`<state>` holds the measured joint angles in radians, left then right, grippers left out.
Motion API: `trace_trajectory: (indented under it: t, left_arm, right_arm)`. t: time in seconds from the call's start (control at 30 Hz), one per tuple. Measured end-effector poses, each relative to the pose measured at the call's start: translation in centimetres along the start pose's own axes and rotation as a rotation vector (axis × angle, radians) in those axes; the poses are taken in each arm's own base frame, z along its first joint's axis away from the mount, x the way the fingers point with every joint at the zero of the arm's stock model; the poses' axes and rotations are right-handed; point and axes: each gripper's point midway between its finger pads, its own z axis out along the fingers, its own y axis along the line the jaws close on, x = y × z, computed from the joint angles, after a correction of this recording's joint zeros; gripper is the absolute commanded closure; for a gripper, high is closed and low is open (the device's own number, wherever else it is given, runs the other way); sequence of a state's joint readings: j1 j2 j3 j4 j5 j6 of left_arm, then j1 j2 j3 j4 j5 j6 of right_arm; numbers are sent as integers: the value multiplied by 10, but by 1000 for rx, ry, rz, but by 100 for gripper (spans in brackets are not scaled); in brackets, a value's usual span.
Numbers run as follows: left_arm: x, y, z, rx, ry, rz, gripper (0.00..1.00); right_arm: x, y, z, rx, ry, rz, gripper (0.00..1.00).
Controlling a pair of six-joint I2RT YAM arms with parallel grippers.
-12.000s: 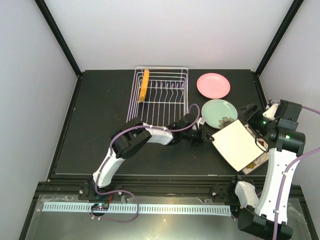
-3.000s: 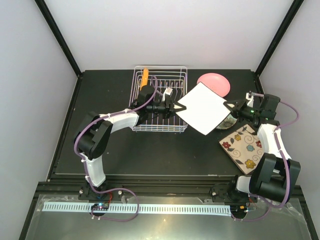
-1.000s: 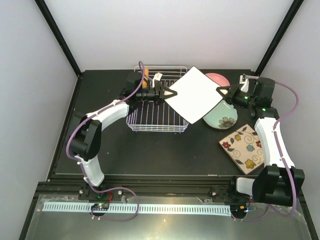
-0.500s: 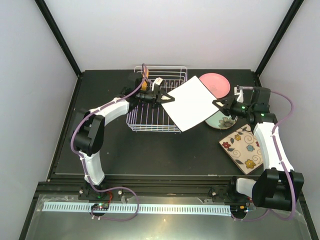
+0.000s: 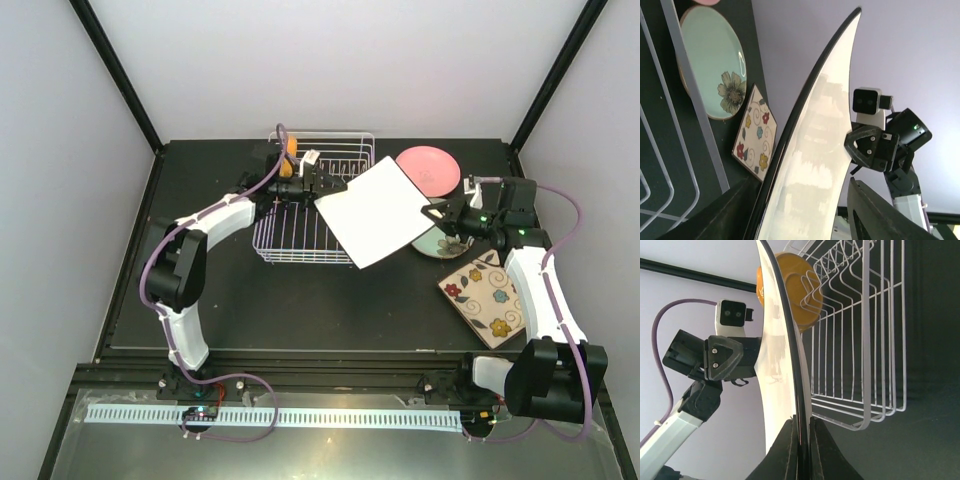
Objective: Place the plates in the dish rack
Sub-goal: Pick up the plate at the center of the board, then adjust the dish rack at the center of the board.
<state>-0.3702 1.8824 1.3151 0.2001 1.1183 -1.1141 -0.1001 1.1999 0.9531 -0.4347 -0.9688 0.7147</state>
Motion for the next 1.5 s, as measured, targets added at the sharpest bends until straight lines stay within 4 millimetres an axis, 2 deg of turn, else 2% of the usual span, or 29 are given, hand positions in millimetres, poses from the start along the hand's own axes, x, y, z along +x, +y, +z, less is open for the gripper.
trace_trajectory:
  t: [0.27, 0.37, 0.53, 0.67, 0.73, 0.97, 1.17, 1.27, 1.37, 1.5]
  left_arm:
    - [-15, -11, -15, -16, -85, 59, 34]
    - [-19, -15, -25, -40, -120, 86, 32]
    - [-29, -15, -43, -66, -163, 118, 30]
    - [-42, -30, -58, -74, -197, 173, 29]
    - [-53, -31, -75, -88, -235, 179, 28]
    - [-99, -12, -159, -208, -435, 144, 27]
    - [-117, -4, -210, -335, -546, 169, 26]
    - [-117, 9, -226, -440, -566, 173, 26]
    - [-110, 28, -230, -520, -551, 167, 27]
    - [-85, 61, -231, -616, -507, 127, 33]
  right_arm:
    - [1, 17, 5, -34, 7, 40, 99]
    - [-9, 28, 2, -42, -24, 44, 99]
    - [-31, 66, -9, -74, -84, -29, 99]
    - [-38, 74, -7, -74, -83, -40, 99]
    - [-44, 79, -7, -67, -95, -54, 99]
    - [-69, 100, -6, -28, -137, -148, 99]
    - [-62, 98, 14, 37, -91, -188, 99]
    - [-57, 92, 32, 89, -50, -198, 99]
    - [-55, 87, 47, 137, -29, -213, 99]
    - [-59, 85, 51, 196, -34, -227, 99]
